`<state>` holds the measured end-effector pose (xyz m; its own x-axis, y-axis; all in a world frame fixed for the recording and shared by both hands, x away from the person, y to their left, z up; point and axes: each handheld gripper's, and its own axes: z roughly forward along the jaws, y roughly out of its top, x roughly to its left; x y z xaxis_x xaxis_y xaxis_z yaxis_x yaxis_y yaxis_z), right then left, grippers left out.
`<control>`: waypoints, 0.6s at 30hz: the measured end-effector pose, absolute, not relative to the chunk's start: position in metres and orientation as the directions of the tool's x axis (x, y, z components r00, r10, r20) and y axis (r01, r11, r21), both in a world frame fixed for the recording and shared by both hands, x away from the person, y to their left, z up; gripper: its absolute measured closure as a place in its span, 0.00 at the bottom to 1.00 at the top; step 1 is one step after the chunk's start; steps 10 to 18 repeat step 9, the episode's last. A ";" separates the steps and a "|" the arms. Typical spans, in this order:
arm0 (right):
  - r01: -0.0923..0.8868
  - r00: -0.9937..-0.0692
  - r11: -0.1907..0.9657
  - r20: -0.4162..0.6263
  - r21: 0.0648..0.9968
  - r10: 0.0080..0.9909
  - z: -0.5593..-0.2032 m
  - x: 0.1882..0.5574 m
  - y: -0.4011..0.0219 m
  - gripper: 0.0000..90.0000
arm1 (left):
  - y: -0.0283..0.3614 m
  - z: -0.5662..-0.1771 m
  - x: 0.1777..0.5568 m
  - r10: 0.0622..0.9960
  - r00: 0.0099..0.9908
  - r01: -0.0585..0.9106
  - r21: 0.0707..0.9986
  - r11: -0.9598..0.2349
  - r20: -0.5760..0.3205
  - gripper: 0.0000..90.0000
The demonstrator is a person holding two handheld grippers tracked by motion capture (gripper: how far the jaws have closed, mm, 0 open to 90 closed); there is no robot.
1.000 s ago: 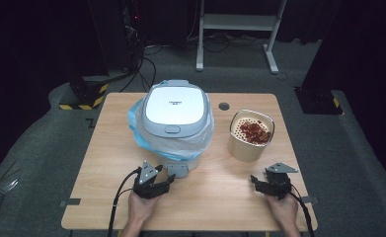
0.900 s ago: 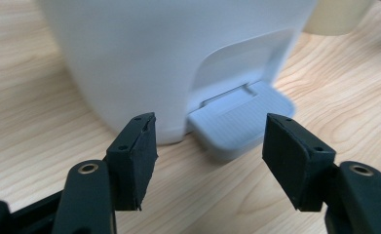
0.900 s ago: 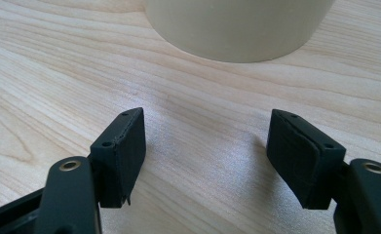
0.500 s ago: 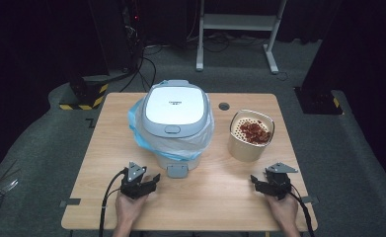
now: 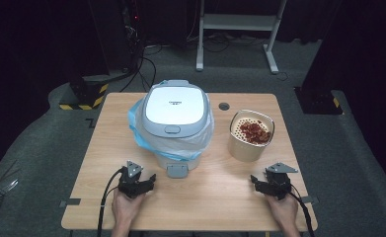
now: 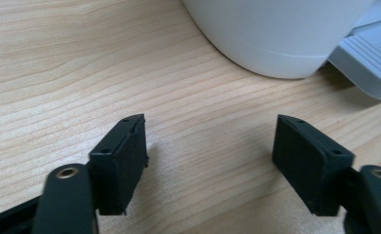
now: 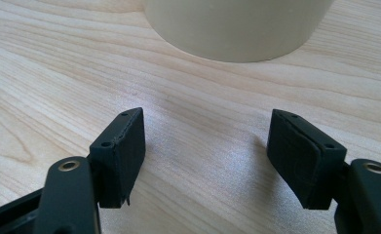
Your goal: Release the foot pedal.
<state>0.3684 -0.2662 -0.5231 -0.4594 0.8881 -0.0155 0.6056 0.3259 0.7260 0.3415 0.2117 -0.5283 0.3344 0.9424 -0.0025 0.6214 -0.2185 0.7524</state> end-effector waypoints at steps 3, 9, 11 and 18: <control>0.606 -0.459 0.326 -0.016 0.726 0.888 -0.523 0.368 -0.266 0.34 | 0.211 -0.528 0.342 0.944 0.330 0.623 0.751 -0.217 -0.001 0.30; 0.606 -0.459 0.326 -0.016 0.726 0.888 -0.523 0.368 -0.266 0.34 | 0.212 -0.528 0.342 0.944 0.331 0.624 0.751 -0.218 -0.001 0.30; 0.606 -0.459 0.326 -0.016 0.726 0.888 -0.523 0.368 -0.266 0.34 | 0.212 -0.528 0.342 0.944 0.331 0.624 0.751 -0.218 -0.001 0.30; 0.606 -0.459 0.326 -0.016 0.726 0.888 -0.523 0.368 -0.266 0.34 | 0.212 -0.528 0.342 0.944 0.331 0.624 0.751 -0.218 -0.001 0.30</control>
